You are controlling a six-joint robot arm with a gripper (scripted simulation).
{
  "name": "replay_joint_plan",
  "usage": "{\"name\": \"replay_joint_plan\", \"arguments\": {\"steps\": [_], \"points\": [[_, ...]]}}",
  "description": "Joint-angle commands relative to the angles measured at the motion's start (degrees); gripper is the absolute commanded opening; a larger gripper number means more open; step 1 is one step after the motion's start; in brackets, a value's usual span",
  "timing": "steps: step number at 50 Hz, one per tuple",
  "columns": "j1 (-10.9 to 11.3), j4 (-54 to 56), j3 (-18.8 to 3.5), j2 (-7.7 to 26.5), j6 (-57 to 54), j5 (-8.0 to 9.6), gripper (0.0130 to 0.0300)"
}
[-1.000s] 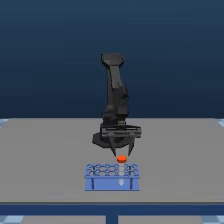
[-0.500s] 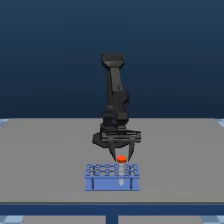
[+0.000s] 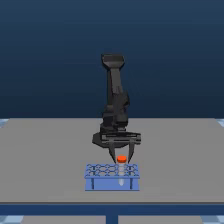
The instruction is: Pick up the centrifuge tube on the rack
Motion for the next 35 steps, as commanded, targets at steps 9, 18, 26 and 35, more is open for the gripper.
{"name": "replay_joint_plan", "arguments": {"steps": [9,18,26,35], "points": [[0.0,0.0,0.0,0.0,0.2,-0.23,0.0130],[0.0,0.0,0.0,0.0,0.2,-0.23,0.0130],[0.0,0.0,0.0,0.0,0.1,-0.17,0.0130],[0.0,1.2,-0.2,-0.5,-1.1,0.42,0.0130]]}}
